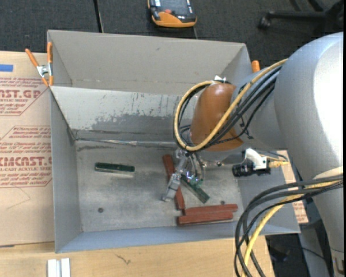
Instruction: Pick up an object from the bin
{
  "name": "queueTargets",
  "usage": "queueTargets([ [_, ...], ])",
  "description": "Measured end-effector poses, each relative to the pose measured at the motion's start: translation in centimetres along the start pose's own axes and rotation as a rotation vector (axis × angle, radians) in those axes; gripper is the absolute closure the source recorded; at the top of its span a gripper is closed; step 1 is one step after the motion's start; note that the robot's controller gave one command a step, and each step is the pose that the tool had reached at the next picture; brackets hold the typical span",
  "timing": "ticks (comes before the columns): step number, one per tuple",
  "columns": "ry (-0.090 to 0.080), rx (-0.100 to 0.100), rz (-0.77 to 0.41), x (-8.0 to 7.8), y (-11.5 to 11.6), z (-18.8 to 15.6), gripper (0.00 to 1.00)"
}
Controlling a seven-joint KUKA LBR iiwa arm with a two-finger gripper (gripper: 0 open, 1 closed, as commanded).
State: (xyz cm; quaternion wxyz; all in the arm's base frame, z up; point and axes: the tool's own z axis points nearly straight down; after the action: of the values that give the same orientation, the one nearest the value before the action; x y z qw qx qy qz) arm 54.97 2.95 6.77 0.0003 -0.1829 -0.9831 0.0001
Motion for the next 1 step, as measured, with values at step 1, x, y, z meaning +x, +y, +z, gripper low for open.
queueTargets([
  [1,-0.002,-0.001,0.076,-0.32,0.30,-0.24,1.00],
])
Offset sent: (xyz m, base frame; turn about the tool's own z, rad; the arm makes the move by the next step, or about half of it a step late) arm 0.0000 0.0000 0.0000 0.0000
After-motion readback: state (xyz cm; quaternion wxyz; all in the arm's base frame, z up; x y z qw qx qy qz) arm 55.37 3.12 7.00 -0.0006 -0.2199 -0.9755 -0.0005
